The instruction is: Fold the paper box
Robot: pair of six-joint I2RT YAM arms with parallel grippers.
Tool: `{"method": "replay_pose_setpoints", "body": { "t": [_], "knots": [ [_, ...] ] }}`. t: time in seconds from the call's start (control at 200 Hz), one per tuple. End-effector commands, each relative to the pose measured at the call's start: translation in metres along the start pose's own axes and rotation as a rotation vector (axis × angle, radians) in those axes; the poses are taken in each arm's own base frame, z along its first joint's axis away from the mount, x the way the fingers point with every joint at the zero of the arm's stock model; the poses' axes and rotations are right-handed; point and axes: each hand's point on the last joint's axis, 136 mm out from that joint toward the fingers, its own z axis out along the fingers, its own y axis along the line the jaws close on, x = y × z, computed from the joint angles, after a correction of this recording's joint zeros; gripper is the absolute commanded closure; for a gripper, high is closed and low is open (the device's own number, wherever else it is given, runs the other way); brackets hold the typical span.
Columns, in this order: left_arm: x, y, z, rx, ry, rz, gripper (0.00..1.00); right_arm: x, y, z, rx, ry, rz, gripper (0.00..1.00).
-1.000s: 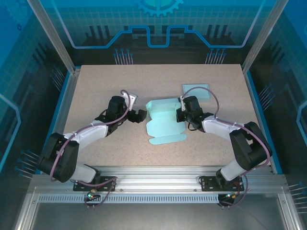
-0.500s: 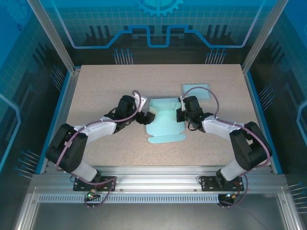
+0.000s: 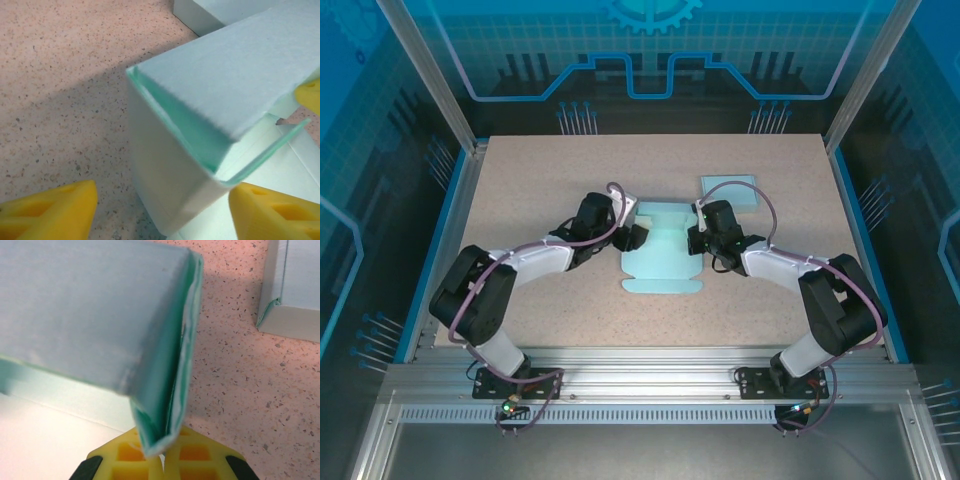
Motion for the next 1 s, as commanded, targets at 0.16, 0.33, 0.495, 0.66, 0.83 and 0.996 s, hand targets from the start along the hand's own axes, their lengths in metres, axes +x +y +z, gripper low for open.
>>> {"method": "replay_pose_setpoints", "body": {
  "t": [0.16, 0.33, 0.495, 0.66, 0.83, 0.996],
  "knots": [
    [-0.034, 0.007, 0.013, -0.190, -0.117, 0.082, 0.54, -0.006, 0.011, -0.004, -0.039, -0.028, -0.008, 1.00],
    [-0.039, 0.008, 0.009, -0.270, -0.155, 0.092, 0.74, -0.006, 0.010, -0.003, -0.034, -0.026, -0.006, 1.00],
    [-0.041, 0.014, 0.001, -0.385, -0.193, 0.080, 0.86, -0.006, 0.012, -0.002, -0.045, -0.024, -0.004, 1.00],
    [-0.040, 0.020, -0.006, -0.492, -0.245, 0.025, 0.95, -0.007, 0.015, -0.003, -0.060, -0.031, 0.003, 1.00],
    [-0.036, -0.016, -0.012, -0.420, -0.236, 0.034, 0.96, -0.006, 0.016, -0.003, -0.059, -0.012, 0.004, 1.00],
    [-0.005, -0.040, -0.022, -0.366, -0.069, -0.072, 1.00, 0.004, 0.010, -0.012, -0.011, 0.067, 0.032, 1.00]
  ]
}}
